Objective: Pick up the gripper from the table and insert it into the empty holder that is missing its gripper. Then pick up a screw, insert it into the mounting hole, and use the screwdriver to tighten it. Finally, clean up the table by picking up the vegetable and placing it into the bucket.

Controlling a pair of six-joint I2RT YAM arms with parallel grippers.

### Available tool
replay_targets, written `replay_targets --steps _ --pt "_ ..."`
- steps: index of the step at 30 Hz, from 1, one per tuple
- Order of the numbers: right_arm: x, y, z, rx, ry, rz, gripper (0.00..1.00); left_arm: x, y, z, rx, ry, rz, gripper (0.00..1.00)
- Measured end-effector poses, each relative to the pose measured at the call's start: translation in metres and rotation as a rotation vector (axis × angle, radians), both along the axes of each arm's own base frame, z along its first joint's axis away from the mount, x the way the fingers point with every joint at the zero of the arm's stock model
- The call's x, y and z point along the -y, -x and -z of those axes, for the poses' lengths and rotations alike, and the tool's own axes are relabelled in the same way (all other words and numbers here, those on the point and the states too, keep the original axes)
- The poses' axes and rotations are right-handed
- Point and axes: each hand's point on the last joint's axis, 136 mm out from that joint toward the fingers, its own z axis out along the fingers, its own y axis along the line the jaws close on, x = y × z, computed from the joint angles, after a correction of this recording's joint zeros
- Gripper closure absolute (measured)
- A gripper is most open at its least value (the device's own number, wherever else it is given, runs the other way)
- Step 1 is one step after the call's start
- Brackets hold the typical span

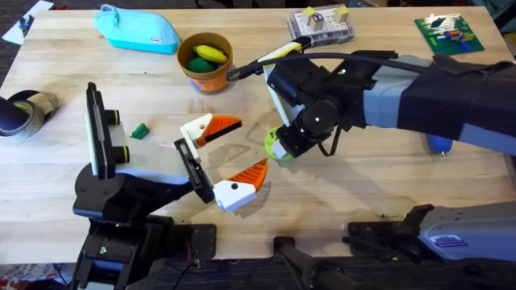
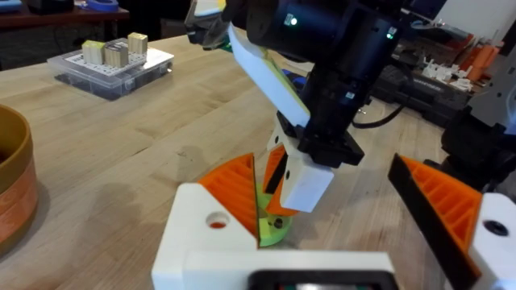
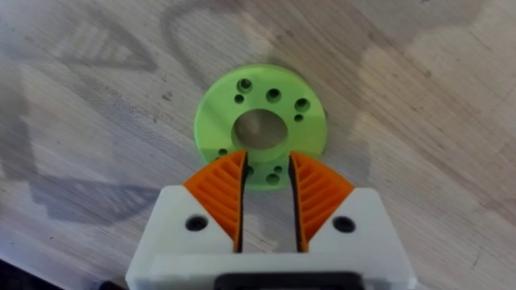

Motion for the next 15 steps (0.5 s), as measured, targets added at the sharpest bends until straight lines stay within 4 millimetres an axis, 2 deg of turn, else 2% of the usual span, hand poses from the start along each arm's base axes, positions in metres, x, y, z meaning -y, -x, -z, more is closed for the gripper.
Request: replay_targets --steps 10,12,15 --pt "0.002 0.002 -0.003 -0.003 0.000 0.000 0.659 0.000 0.000 0.000 -0.001 0.000 0.000 0.009" --pt "0.003 0.004 -0.008 0.001 -0.006 0.006 0.659 0.000 0.000 0.000 -0.001 0.000 0.000 0.009" --pt "0.004 0.005 -0.027 0.034 -0.042 0.020 0.659 0.000 0.000 0.000 -0.001 0.000 0.000 0.009"
